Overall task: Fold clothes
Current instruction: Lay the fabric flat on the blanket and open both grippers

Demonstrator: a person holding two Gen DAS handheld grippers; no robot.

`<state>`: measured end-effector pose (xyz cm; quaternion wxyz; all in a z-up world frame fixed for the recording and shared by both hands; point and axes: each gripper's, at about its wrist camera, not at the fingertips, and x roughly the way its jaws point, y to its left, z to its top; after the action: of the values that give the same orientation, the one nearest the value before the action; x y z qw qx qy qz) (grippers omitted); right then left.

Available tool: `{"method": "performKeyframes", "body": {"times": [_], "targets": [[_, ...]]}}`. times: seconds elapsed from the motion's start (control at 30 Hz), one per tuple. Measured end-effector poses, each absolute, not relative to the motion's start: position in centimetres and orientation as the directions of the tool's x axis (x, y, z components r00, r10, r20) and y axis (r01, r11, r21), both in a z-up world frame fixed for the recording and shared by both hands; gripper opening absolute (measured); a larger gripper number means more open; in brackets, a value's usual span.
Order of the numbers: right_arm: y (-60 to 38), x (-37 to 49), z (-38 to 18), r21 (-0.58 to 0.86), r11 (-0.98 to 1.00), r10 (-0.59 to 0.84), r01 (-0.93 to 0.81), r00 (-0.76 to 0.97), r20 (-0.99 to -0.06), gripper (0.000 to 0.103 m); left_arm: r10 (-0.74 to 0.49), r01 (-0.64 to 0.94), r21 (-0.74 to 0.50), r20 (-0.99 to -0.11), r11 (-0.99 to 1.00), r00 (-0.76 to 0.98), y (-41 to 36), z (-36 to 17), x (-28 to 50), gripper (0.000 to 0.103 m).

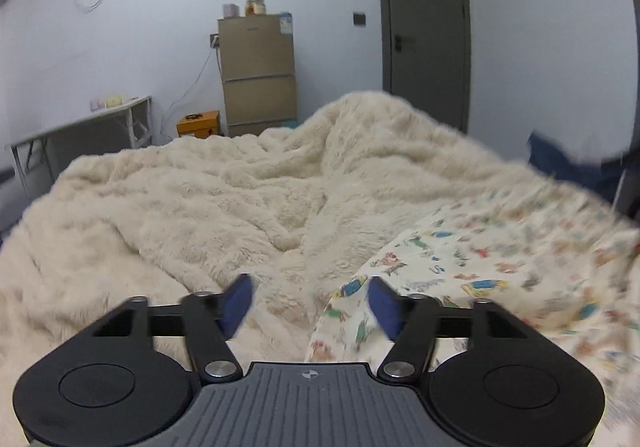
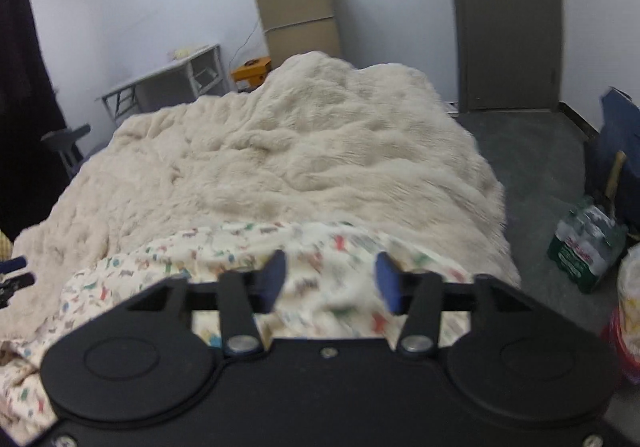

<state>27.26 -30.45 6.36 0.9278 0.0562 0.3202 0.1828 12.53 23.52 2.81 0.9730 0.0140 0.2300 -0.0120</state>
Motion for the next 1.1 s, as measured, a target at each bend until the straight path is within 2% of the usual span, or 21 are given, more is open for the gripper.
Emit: {"method": "performKeyframes", "body": {"times": [0.07, 0.13, 0.2, 0.3, 0.4, 0.57, 0.67, 0.87, 0.97, 1.0, 1.03, 1.1], "targets": [[-32.4, 24.7, 6.4, 0.251, 0.92, 0.391, -0.301, 0.74, -0.547, 0.057, -0.001, -0.011, -0.025, -0.431, 1.0, 0.903, 25.0, 3.3, 9.3, 0.073], [-33.8, 21.5, 7.1, 0.283, 0.906, 0.42, -0.314, 0.74, -0.525, 0.057, -0.02, -0.017, -0.08, -0.439, 0.997, 0.898, 26.2, 3.8, 7.5, 0.086], [-34.6, 18.6, 7.1, 0.334, 0.871, 0.487, -0.36, 0.722, -0.491, 0.061, -0.052, 0.0, -0.113, -0.452, 0.994, 0.89, 28.0, 3.7, 4.8, 0.088], [-33.1, 17.3, 6.8, 0.353, 0.84, 0.541, -0.411, 0.684, -0.49, 0.063, -0.117, 0.062, -0.124, -0.517, 0.99, 0.848, 29.6, 2.0, 3.9, 0.088], [-30.7, 17.4, 7.1, 0.289, 0.861, 0.508, -0.418, 0.696, -0.508, 0.063, -0.155, 0.112, -0.111, -0.572, 0.988, 0.805, 29.6, 0.2, 4.1, 0.083], [-27.0, 16.4, 6.4, 0.257, 0.841, 0.536, -0.475, 0.672, -0.511, 0.063, -0.276, 0.205, -0.187, -0.572, 0.961, 0.772, 28.6, -0.7, 3.9, 0.081], [-24.4, 15.3, 5.7, 0.185, 0.833, 0.534, -0.522, 0.667, -0.52, 0.063, -0.347, 0.259, -0.232, -0.567, 0.938, 0.747, 28.0, -1.3, 3.8, 0.081], [-22.5, 14.0, 3.8, 0.111, 0.841, 0.493, -0.53, 0.665, -0.56, 0.063, -0.495, 0.356, -0.346, -0.54, 0.868, 0.681, 26.9, -2.6, 4.0, 0.059], [-22.6, 14.0, 3.5, 0.124, 0.84, 0.499, -0.528, 0.663, -0.558, 0.063, -0.51, 0.375, -0.347, -0.536, 0.86, 0.673, 26.1, -2.6, 4.3, 0.024], [-22.6, 14.0, 3.5, 0.125, 0.84, 0.499, -0.527, 0.664, -0.556, 0.063, -0.499, 0.373, -0.333, -0.538, 0.866, 0.679, 25.9, -2.5, 4.2, 0.005], [-22.7, 13.9, 3.6, 0.123, 0.842, 0.499, -0.526, 0.669, -0.551, 0.063, -0.486, 0.37, -0.316, -0.538, 0.874, 0.689, 25.7, -2.3, 4.1, 0.0], [-22.9, 13.8, 3.9, 0.122, 0.844, 0.497, -0.522, 0.678, -0.542, 0.063, -0.442, 0.348, -0.273, -0.525, 0.897, 0.727, 25.7, -1.4, 3.8, 0.0]]}}
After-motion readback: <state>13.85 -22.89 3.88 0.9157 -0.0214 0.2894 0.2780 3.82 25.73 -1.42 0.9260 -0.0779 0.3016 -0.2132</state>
